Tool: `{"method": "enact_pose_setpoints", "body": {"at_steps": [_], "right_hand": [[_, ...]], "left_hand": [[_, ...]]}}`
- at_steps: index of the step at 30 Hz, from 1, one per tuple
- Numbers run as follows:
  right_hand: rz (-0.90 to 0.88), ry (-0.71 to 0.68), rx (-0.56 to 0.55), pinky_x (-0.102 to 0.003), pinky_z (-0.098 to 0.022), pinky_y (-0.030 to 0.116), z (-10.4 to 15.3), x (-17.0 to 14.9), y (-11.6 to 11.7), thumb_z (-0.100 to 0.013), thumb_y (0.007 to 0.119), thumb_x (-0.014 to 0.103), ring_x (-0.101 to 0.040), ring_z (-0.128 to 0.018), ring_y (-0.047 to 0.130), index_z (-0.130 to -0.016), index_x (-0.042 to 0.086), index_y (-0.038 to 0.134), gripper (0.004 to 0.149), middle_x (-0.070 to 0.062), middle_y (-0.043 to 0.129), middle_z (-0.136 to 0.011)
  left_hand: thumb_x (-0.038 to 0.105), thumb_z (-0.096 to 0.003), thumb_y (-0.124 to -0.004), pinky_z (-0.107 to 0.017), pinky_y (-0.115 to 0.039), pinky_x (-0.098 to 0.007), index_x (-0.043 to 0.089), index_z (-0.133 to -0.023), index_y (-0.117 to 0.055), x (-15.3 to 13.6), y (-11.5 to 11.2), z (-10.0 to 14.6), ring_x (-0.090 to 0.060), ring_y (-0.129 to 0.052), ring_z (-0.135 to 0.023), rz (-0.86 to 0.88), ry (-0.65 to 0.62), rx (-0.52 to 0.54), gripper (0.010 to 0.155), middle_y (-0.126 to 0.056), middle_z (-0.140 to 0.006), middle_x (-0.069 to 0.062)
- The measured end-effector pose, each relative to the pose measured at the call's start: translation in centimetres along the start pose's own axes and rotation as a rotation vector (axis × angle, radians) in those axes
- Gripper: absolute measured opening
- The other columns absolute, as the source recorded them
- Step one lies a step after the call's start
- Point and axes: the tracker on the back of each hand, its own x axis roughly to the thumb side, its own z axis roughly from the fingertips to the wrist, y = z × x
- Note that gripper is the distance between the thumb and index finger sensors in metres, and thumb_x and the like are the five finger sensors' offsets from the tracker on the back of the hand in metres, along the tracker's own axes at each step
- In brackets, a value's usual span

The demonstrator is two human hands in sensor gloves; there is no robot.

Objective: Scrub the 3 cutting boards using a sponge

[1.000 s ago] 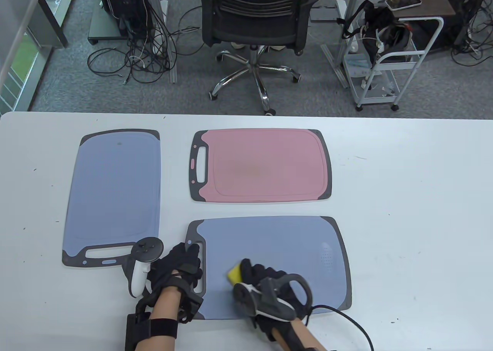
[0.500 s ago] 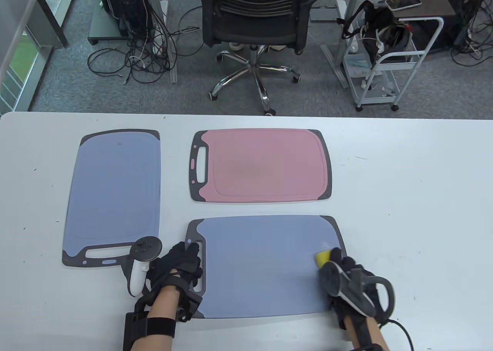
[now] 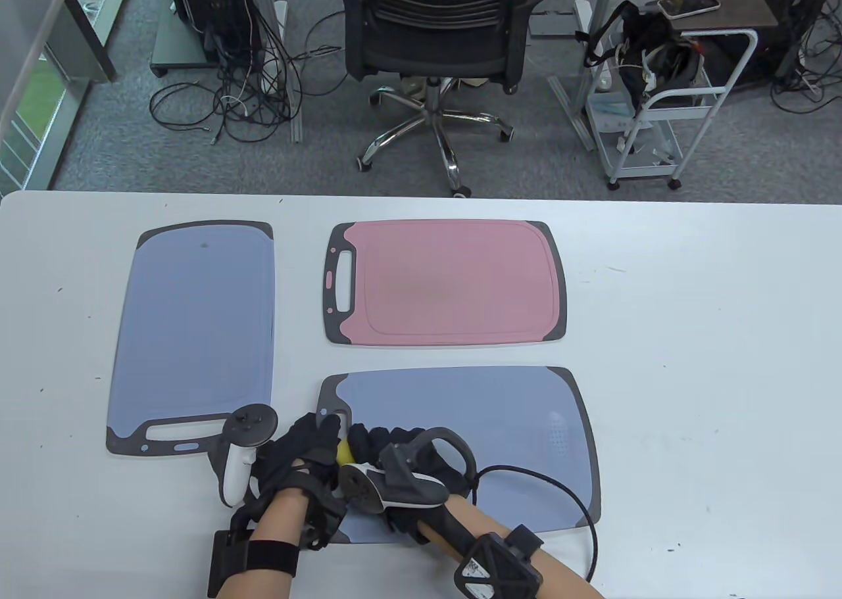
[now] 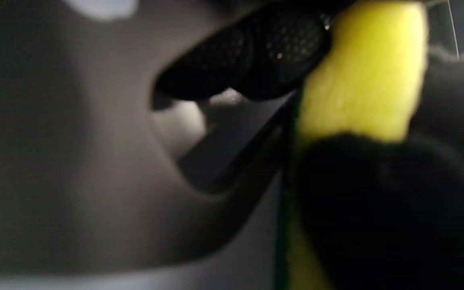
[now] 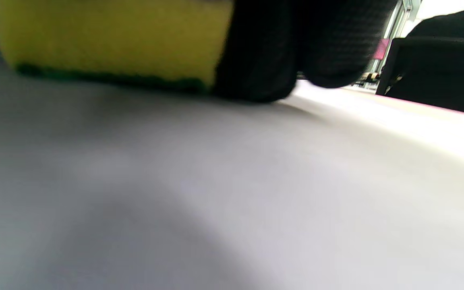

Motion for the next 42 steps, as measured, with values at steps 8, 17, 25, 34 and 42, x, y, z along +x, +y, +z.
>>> {"method": "enact_pose_setpoints", "body": {"at_steps": [8,17,25,34,42], "right_hand": [[-0.074,0.605,0.088,-0.046,-0.05,0.077,11.3,-17.9,3.4,-0.048,0.068,0.054,-0.022,-0.055,0.089,-0.104,0.015,0.06,0.068,-0.011,0.08,-0.082],[-0.096,0.765,0.085,-0.047,-0.048,0.078,15.2,-19.5,3.6,-0.048,0.07,0.052,-0.023,-0.053,0.09,-0.102,0.008,0.062,0.07,-0.014,0.081,-0.08],[-0.036,0.097,0.011,-0.045,-0.05,0.078,4.5,-0.2,-0.5,-0.048,0.067,0.055,-0.02,-0.055,0.089,-0.104,0.013,0.059,0.071,-0.01,0.079,-0.081],[0.017,0.444,0.046,-0.045,-0.049,0.078,10.6,-12.0,1.6,-0.047,0.067,0.055,-0.02,-0.054,0.09,-0.104,0.017,0.06,0.069,-0.008,0.08,-0.081],[-0.127,0.741,0.053,-0.048,-0.046,0.078,16.2,-20.0,3.9,-0.048,0.072,0.051,-0.024,-0.051,0.09,-0.101,0.006,0.063,0.07,-0.015,0.081,-0.078]], "left_hand": [[0.057,-0.0605,-0.063,-0.031,-0.098,-0.02,0.019,-0.1,-0.064,0.1,-0.1,0.2,0.003,-0.104,-0.043,-0.006,0.003,0.004,0.055,-0.09,-0.072,0.011],[0.057,-0.0604,-0.063,-0.031,-0.098,-0.021,0.019,-0.1,-0.063,0.2,-0.1,0.3,0.003,-0.104,-0.043,-0.005,-0.002,0.003,0.055,-0.09,-0.072,0.01],[0.057,-0.0605,-0.064,-0.031,-0.098,-0.021,0.018,-0.1,-0.064,0.3,-0.1,0.2,0.002,-0.104,-0.043,-0.004,0.0,0.001,0.055,-0.091,-0.072,0.01],[0.056,-0.0605,-0.064,-0.03,-0.098,-0.021,0.017,-0.1,-0.065,0.4,-0.1,0.2,0.002,-0.105,-0.043,-0.002,-0.004,-0.004,0.055,-0.091,-0.072,0.01],[0.057,-0.0605,-0.064,-0.03,-0.099,-0.021,0.017,-0.099,-0.065,0.7,0.0,-0.2,0.003,-0.105,-0.042,-0.012,-0.002,-0.008,0.055,-0.091,-0.071,0.01]]}}
